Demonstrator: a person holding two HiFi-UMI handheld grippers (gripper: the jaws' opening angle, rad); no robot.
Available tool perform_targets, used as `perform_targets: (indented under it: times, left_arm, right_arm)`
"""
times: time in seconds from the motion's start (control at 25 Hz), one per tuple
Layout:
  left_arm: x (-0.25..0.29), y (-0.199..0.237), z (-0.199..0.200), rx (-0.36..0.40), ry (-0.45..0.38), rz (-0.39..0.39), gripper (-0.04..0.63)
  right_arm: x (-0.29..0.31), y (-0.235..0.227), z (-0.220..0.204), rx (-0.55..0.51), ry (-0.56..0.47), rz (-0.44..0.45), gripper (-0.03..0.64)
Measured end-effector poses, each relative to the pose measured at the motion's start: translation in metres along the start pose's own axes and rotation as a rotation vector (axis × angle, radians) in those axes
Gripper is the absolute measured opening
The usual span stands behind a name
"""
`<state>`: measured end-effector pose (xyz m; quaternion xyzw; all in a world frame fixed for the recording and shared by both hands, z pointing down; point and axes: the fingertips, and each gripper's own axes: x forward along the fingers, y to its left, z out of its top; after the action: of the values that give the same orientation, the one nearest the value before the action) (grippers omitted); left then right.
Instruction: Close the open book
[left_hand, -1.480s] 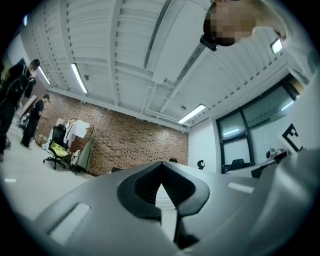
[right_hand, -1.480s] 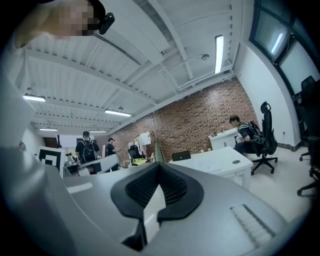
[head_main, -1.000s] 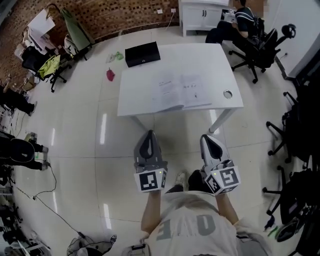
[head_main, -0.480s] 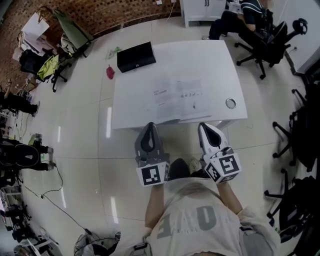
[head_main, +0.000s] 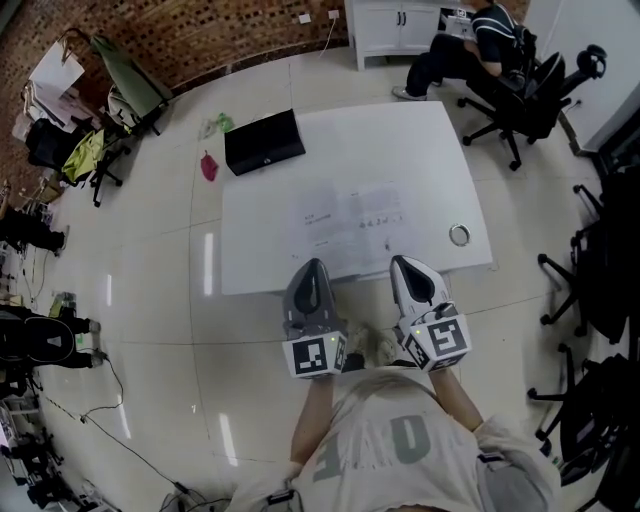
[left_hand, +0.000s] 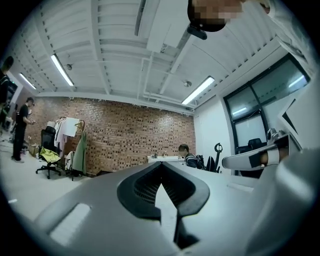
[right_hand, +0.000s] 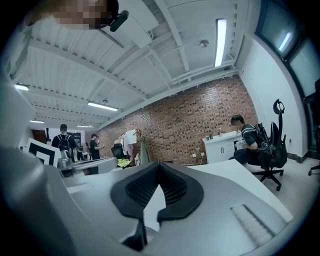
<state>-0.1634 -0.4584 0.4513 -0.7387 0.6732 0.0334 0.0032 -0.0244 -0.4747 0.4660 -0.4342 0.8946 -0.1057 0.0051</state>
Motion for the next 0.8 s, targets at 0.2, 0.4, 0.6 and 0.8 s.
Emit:
perform_targets:
  times: [0.2,0.4,0.6,0.8]
  left_arm:
    - [0.016,0.003,-0.052,-0.16,0.078,-0.062,0.025]
    - [0.012,0.024,-0.157,-0.664,0.268,0.038,0.167]
    - [-0.009,0.026,-0.233,-1.207,0.337,0.216,0.196]
    - [-0.025,0.028,-0.258,-1.436,0.307,0.34,0.198]
  right_arm:
    - [0.013,-0.005,-0.009,0.036,0.013,-0.018,0.005]
    - [0.016,-0.009,-0.022,0.079,0.051,-0.03,0.005]
    - [0.014,-0.017,-0.023,0.085,0.053,-0.058,0.005]
    - [0.008,-0.023,-0.025,0.097,0.055,-0.08,0.005]
